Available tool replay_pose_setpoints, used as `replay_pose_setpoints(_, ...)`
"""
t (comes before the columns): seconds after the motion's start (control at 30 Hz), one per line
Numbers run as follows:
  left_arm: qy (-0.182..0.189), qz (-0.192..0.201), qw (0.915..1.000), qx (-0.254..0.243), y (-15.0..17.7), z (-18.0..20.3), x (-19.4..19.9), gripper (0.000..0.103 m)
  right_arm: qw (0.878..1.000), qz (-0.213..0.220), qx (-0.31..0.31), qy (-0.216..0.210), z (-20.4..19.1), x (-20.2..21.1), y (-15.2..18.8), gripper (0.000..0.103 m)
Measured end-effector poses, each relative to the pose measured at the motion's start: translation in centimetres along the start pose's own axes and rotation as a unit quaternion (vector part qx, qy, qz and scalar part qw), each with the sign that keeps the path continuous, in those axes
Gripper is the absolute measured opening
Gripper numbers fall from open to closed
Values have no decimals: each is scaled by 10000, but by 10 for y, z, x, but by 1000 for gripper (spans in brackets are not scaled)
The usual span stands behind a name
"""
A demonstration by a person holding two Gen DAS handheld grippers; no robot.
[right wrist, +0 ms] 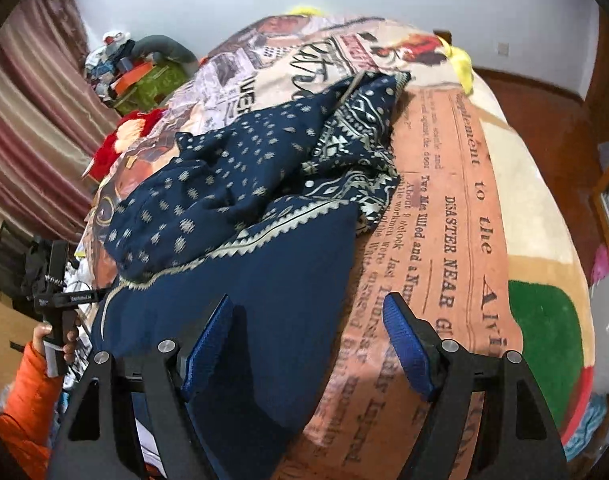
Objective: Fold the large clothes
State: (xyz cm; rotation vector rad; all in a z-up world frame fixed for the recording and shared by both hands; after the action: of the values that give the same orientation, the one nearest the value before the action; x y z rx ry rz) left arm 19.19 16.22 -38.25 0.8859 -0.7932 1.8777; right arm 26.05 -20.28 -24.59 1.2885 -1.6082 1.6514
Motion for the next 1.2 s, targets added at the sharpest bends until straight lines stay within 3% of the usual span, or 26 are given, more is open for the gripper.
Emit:
replay_pose_setpoints(0.07,51,56,10000,-45,2,7,0,62,10000,65,10,-25,-3,0,2,73)
replay_pose_setpoints(0.13,57,88,9999,-118,2,15,3,50,9999,115,30,-55,-8,0,4,56)
replay_pose_setpoints(0.2,98,145,9997,-179,-3,23,7,23,9998,164,40,-55,-12,-1,4,46)
replay_pose_setpoints(0.27,141,306,9989,-314,-9,34,17,13,9997,228,72,-23,-16,-2,5,36)
replay_pose_setpoints(0.33,304,583,9969,-425,-18,50,31,12,9995,301,103,-67,-19,-1,5,19)
replay_pose_setpoints(0.4,382,809,9944,-566,-29,66,45,11,9992,349,95,-153,-23,0,3,13)
replay_pose_setpoints(0.7,465,1796,9770,-1051,-104,114,111,10,9947,1013,133,-77,-22,16,-49,9)
replay_pose_setpoints(0.83,95,2174,9709,-1004,-135,101,121,10,9930,1174,39,96,-11,11,-75,8)
replay_pose_setpoints(0.97,-360,1919,9783,-698,-146,63,83,10,9939,1043,-185,320,10,-13,-92,8)
replay_pose_setpoints(1.1,-457,1351,9882,-566,-130,36,34,10,9964,656,-189,507,22,-45,-92,9)
replay_pose_setpoints(1.2,-549,1169,9890,-720,-117,35,20,12,9975,357,-170,578,26,-61,-84,9)
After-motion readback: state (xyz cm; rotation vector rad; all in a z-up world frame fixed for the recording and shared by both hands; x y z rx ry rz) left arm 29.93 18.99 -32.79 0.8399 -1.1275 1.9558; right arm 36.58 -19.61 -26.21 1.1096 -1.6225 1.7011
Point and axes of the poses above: each gripper's, at about its wrist camera, not at the fingertips, and x roughly against the way its jaws point, z to its right, y to its underside, the point moved 10 cm from there along -x, roughly the way its jaws point, and after that the axes turned 8 degrees about y, right-handed, at the moved point
